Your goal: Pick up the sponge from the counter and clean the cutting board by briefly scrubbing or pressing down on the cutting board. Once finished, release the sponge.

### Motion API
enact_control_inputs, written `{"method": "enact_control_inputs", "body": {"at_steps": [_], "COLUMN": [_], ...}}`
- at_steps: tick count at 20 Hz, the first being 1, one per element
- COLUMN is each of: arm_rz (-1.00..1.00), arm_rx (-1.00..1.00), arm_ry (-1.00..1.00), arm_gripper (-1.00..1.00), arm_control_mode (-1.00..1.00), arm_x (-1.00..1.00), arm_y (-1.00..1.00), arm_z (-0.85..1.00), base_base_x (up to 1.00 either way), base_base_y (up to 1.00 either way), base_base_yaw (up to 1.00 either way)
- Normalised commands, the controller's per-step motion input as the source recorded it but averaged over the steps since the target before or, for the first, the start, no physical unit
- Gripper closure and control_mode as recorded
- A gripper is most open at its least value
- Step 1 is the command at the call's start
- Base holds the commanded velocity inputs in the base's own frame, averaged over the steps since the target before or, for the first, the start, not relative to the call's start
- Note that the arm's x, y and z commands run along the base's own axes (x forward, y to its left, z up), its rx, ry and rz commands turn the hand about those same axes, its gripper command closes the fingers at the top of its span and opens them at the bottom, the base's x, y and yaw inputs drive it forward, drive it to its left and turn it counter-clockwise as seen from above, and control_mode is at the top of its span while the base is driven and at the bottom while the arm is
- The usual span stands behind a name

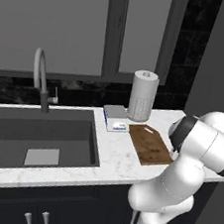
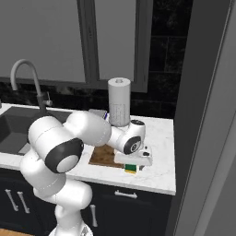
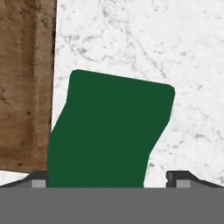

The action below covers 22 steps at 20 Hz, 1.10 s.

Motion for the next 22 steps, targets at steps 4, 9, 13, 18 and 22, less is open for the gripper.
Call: {"method": "enact_control_inputs", "body": {"at_steps": [4,9,13,18,22], "arm_rz": [0.06,0.04,0.0,0.0,0.0], "arm_rx": [-0.04,0.01,0.05,0.02,-0.02], "arm_ry": [0.0,0.0,-0.09,-0.07,0.01], "arm_gripper": [1.0,1.0,1.0,1.0,1.0], "arm_control_mode": [-1.0,-1.0,-1.0,-1.0,-1.0], "arm_x": [0.0,0.0,-0.05,0.0,0.11], "arm_y": [0.1,0.0,0.0,0.34,0.85], "arm_z": [-0.37,-0.46,0.31,0.51,-0.01], "base_base_x": [0.0,0.0,0.0,0.0,0.0], "base_base_y": [0.0,0.0,0.0,0.0,0.0], "base_base_yaw": [0.0,0.0,0.0,0.0,0.0]}}
